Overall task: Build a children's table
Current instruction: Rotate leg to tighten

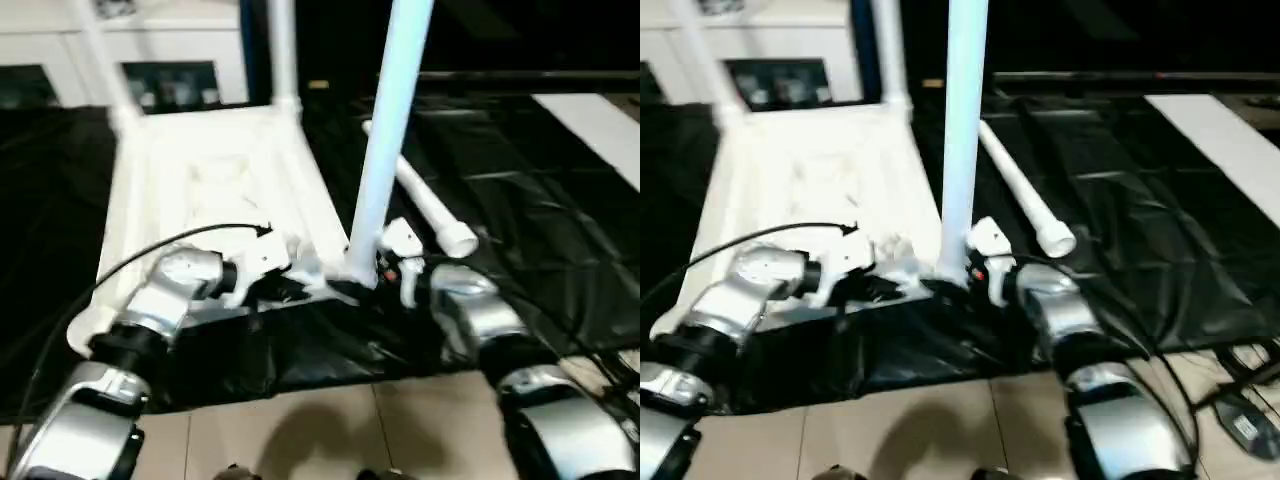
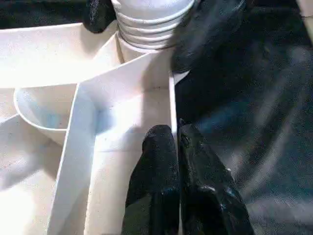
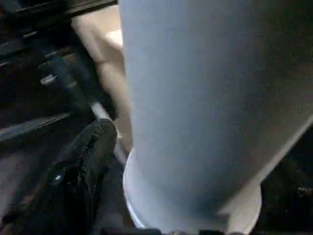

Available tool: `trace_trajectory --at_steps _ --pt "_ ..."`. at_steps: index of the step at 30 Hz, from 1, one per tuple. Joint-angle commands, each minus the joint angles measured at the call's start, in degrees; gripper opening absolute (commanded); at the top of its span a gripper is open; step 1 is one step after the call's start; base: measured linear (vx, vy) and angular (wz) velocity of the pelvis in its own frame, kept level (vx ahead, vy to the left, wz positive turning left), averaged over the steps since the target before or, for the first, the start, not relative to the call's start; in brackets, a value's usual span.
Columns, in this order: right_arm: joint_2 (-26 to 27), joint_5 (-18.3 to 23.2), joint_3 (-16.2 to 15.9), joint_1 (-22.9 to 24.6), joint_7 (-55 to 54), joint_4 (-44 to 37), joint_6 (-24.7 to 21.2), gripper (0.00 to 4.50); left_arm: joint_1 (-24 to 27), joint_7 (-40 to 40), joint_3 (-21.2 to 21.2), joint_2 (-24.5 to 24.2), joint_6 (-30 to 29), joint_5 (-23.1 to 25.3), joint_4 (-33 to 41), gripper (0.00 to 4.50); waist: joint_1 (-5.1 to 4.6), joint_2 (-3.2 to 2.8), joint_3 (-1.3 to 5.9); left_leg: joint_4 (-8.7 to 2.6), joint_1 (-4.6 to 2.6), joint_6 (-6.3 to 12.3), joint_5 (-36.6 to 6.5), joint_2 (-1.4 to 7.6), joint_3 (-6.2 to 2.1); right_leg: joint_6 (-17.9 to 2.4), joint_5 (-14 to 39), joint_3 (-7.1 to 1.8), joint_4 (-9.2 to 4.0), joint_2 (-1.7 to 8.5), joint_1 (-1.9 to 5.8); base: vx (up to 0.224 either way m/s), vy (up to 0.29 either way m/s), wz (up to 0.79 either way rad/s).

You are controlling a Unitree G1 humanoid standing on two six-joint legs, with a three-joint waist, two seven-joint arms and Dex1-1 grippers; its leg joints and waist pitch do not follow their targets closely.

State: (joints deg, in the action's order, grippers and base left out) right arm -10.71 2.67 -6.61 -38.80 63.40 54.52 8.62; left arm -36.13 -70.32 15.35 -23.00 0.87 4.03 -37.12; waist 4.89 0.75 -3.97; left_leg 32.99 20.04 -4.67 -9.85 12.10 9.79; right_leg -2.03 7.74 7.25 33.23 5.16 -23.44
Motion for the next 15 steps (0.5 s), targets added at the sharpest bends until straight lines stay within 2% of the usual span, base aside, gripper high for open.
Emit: trace_trajectory --at_steps 1,3,4,7,10,11,15 --pt "1.20 0.07 -3.55 0.66 6.27 -1.06 -0.50 3.86 -1.22 -2.44 1.85 0.78 2.04 -0.78 0.44 0.00 0.00 -0.28 4.70 -3.54 -0.08 3.43 -13.62 1.84 0.15 -12.00 16.81 -3.52 -3.17 3.53 3.29 0.000 0.000 0.00" --pt "0.65 0.14 -4.42 0.46 9.62 -1.33 -0.90 3.61 -1.54 -4.46 2.13 0.18 2.94 -1.02 -0.21 0.00 0.24 -0.37 4.70 -3.54 -0.31 3.26 -14.25 1.78 0.21 -12.29 16.98 -3.58 -3.14 3.51 3.19 0.000 0.000 0.00" --pt "0.41 0.12 -4.82 0.36 11.47 -1.48 -1.37 3.61 -1.72 -5.64 2.38 -0.14 3.39 -1.06 -0.56 0.00 0.23 -0.21 4.62 -3.60 -0.38 3.13 -14.65 1.79 0.25 -12.36 17.42 -3.65 -3.24 3.49 3.11 0.000 0.000 0.00" --pt "0.13 -0.81 -5.93 0.01 14.02 -1.34 -1.59 3.42 -2.31 -7.86 2.87 -0.62 4.61 -0.85 -1.73 0.00 0.35 -0.21 4.48 -3.67 -0.57 2.70 -15.90 1.73 0.31 -11.90 19.89 -3.75 -3.51 3.52 2.94 0.000 0.000 0.00" --pt "0.37 -0.94 -6.04 -0.13 14.83 -1.10 -1.81 3.10 -2.71 -8.63 2.98 -0.66 5.18 -0.73 -2.54 0.00 0.32 -0.20 4.40 -3.84 -0.49 1.82 -16.79 1.81 0.10 -11.10 21.86 -3.79 -3.60 3.72 3.05 0.000 0.000 0.00" --pt "0.37 -0.94 -6.04 -0.13 14.83 -1.10 -1.81 3.01 -2.71 -8.63 2.98 -0.66 5.18 -0.73 -2.54 0.00 0.27 0.01 4.37 -3.84 -0.45 1.86 -16.89 1.75 0.14 -10.90 22.34 -3.78 -3.71 3.69 3.04 0.000 0.000 0.00" --pt "0.66 -0.72 -5.84 -0.27 14.93 -0.86 -2.05 2.77 -3.14 -9.13 3.06 -0.68 5.71 -0.66 -3.46 0.00 0.37 -0.01 4.51 -3.77 -0.37 1.81 -15.77 1.74 0.13 -10.55 22.27 -3.82 -3.63 3.76 3.11 0.000 0.000 0.00"
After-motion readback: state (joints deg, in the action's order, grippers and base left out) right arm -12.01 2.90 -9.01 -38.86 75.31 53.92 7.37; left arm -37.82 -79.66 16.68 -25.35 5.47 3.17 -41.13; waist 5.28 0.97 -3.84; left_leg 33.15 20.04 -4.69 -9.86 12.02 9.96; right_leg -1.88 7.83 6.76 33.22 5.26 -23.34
